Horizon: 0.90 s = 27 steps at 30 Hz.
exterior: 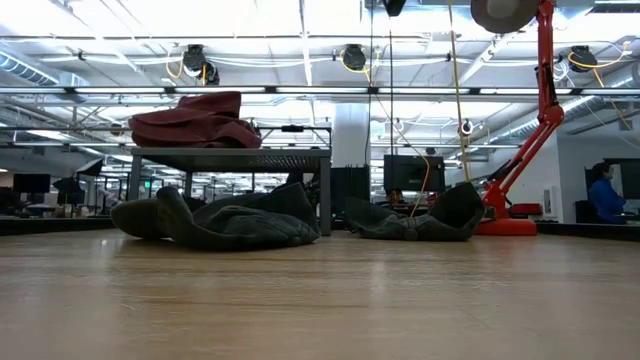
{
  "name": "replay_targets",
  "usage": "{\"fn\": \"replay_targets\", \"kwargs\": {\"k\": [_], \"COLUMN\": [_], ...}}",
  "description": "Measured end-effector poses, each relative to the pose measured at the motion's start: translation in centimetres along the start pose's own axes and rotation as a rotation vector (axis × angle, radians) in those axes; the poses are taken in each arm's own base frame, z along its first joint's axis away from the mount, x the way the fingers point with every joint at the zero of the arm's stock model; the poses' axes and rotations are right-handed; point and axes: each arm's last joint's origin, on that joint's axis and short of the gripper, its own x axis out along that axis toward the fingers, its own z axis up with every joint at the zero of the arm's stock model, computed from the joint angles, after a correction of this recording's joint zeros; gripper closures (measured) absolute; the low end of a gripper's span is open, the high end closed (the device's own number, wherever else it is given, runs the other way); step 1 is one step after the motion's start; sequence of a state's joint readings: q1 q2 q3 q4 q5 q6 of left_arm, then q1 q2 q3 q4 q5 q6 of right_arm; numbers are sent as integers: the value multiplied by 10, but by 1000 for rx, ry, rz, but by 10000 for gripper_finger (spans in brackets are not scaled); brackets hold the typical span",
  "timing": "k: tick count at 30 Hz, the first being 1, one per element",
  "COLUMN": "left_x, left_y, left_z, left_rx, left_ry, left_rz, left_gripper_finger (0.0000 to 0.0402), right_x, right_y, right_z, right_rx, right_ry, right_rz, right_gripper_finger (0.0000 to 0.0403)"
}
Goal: Pick & Place hat
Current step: Put the bottom black cap on the shelf
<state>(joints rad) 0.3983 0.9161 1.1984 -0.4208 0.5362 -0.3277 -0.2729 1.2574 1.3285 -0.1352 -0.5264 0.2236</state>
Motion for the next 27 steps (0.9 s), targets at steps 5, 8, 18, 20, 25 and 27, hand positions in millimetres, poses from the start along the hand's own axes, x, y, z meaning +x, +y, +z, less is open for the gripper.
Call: {"fn": "replay_targets", "kwargs": {"k": [5, 8, 18, 20, 25, 27], "left_x": [18, 30, 68, 79, 107, 117], "left_y": [-25, -37, -54, -52, -43, -40], "left_z": [-29, -47, -108, -121, -162, -182], "left_rx": [170, 266, 634, 632, 604, 628], "left_ry": [208, 343, 772, 854, 1044, 1125], "left_rz": [-37, -33, 260, 276, 332, 339], "left_gripper_finger": [240, 240, 240, 240, 240, 240], "right_x": [7, 11, 17, 17, 17, 17], "right_y": [14, 22, 35, 36, 39, 39], "right_z": [-7, -11, -26, -29, -34, -35], "right_rx": [8, 8, 17, 25, 29, 29], "right_ry": [34, 56, 148, 183, 221, 230], "right_rz": [-33, -58, -147, -148, -166, -170], "right_gripper_finger": [165, 165, 165, 165, 165, 165]}}
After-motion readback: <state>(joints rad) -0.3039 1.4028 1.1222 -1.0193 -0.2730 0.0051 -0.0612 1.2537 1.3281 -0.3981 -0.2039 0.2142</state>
